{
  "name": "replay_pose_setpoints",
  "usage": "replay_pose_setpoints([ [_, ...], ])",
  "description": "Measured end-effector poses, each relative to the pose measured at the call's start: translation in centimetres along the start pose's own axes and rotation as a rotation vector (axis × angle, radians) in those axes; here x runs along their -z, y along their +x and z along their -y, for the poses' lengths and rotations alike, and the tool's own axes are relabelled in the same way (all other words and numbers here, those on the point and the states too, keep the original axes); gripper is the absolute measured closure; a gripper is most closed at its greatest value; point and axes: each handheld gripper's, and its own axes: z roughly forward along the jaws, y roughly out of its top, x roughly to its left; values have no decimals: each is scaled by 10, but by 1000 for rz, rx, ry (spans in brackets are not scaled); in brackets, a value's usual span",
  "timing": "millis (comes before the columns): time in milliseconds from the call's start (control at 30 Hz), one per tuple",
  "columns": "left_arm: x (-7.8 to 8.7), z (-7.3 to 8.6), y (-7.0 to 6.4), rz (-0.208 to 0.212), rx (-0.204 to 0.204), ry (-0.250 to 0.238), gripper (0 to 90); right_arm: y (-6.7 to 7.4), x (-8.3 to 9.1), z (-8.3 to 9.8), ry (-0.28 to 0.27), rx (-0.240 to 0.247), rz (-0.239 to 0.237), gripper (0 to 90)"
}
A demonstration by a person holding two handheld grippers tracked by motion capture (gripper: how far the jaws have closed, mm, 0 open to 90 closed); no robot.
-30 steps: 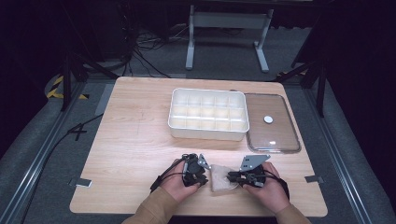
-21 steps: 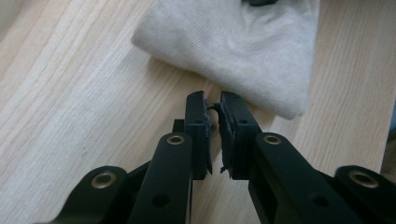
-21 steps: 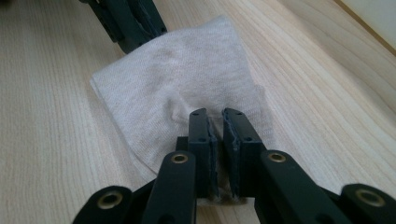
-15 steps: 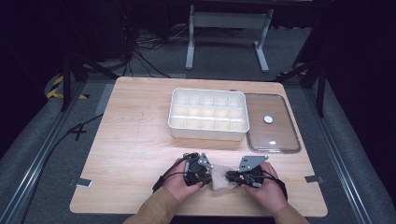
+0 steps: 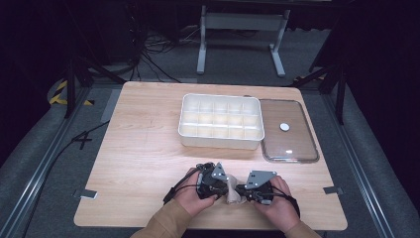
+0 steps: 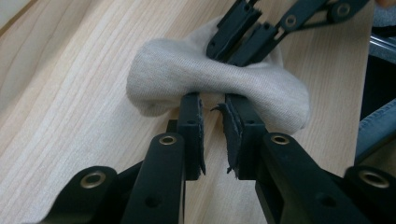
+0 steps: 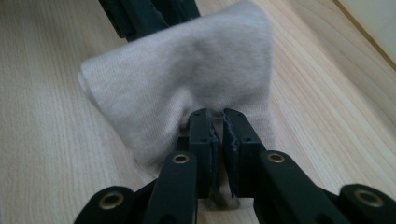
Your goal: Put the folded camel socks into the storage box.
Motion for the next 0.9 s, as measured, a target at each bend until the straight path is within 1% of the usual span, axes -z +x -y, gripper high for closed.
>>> replay_pose_setpoints([
  [33, 0, 0, 0, 0, 0, 0, 763, 2, -1, -1, 3, 6, 4, 826],
  [67, -1, 0, -1, 0, -3, -11, 763, 2, -1, -1, 3, 6, 4, 826],
  [100, -2, -1, -3, 2, -17, -11, 755, 4, -2, -2, 2, 11, 7, 826],
  [133, -3, -1, -5, 6, -22, -9, 744, 7, -3, -4, 2, 22, 15, 824],
  [200, -3, -3, -7, -1, -37, -8, 732, 12, -5, -7, 1, 33, 18, 824],
  [233, -3, -3, -7, -5, -38, -6, 732, 14, -6, -8, 0, 37, 25, 825],
  [267, -3, -3, -6, 0, -42, -5, 731, 15, -6, -8, 2, 39, 32, 824],
  [367, -2, -1, -5, 4, -28, -14, 720, 13, -5, -7, -10, 21, 20, 808],
  [433, 0, -1, -4, 4, -26, -12, 717, 11, -3, -6, -15, 14, 14, 780],
  [533, 3, 0, -4, 1, -12, -13, 724, 10, 4, -9, -16, 9, 9, 767],
  [600, 4, 0, -3, -2, -14, -8, 728, 10, 7, -9, -11, 9, 15, 766],
  [633, 4, 0, -3, -6, -16, -9, 728, 8, 15, -11, -17, 4, 16, 749],
  [667, 4, 0, -3, -6, -16, -9, 728, 8, 15, -11, -17, 4, 16, 749],
  [700, 4, 0, -3, -12, -21, -15, 729, 4, 27, -11, -28, -29, 6, 718],
  [733, 4, 0, -3, -12, -21, -15, 731, 4, 27, -11, -28, -29, 6, 718],
  [767, 4, -1, -3, -11, -20, -17, 734, -1, 37, -8, -37, -49, 20, 720],
  [800, 4, -1, -3, -8, -13, -18, 735, -3, 40, -7, -35, -58, 24, 732],
  [867, 3, -1, -3, -8, -15, -16, 737, -5, 44, -5, -30, -64, 28, 748],
  [900, 3, -1, -3, -9, -15, -15, 738, -10, 47, -1, 0, -98, 32, 777],
])
